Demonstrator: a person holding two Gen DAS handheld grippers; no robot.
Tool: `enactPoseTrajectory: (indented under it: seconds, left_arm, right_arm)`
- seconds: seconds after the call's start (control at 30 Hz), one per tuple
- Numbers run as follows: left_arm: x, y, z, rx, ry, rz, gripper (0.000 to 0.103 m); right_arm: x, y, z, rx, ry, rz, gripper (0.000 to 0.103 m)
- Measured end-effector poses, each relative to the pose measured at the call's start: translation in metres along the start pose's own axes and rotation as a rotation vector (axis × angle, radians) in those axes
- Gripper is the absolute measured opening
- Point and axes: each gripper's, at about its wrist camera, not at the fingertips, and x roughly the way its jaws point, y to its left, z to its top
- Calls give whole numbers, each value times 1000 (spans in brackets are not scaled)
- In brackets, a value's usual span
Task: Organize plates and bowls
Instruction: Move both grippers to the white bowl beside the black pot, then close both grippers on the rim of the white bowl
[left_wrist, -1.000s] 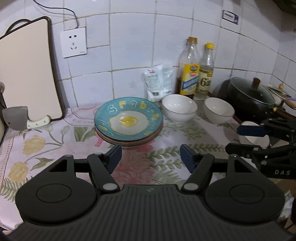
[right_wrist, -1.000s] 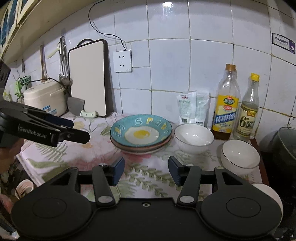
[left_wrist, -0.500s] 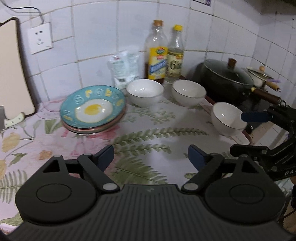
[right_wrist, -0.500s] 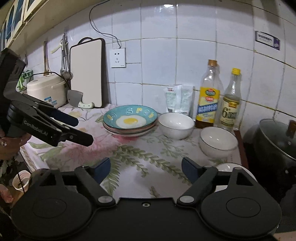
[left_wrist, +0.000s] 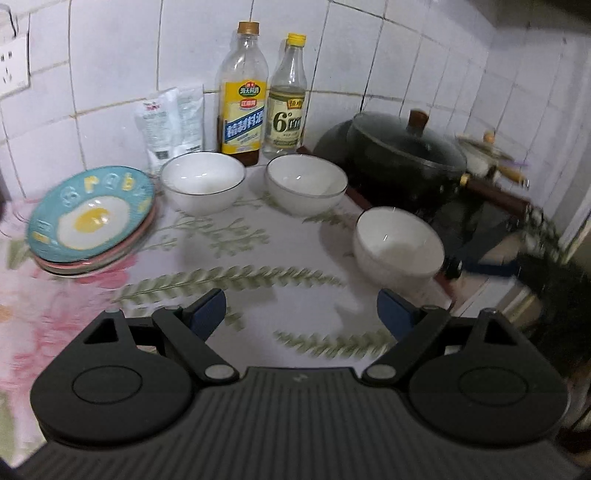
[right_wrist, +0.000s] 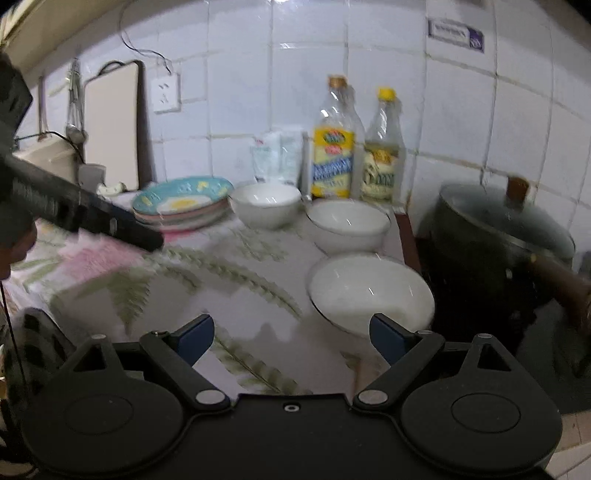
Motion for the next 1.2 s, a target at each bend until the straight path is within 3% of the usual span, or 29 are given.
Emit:
enactPoseTrajectory:
  seconds: [0.17,0.4,0.6,0.67,0.77,0.9,1.0,1.2]
  left_arm:
    - [34,-6,9,-45,5,-45,88]
    - [85,-22,16,-52,-28,-15,83]
    - [119,-32,20,-46,-18,-3,70]
    - [128,-34,20,-44,5,-9,59]
    - [141,-36,20,-38,50,-52,48]
    - [147,-38,21,-36,54,-82,36]
    - [150,-37,23,-52,76,-131,21]
    - [147,-35,22,-51,69,-122,20]
  right_arm:
    - [14,-16,-20,8,29,-37,93]
    - [52,-44,-29,67,37,-59,93]
    - [74,-57,-33,41,9,-60,93]
    - [79,-59,-33,21,8,-39,94]
    - [84,-62,-30,16,5,-12,94]
    - [88,-64,-28,18,-2,3,94]
    - [89,-61,-26,8,-13,8,94]
    - [92,-59,-24,58,-12,28,93]
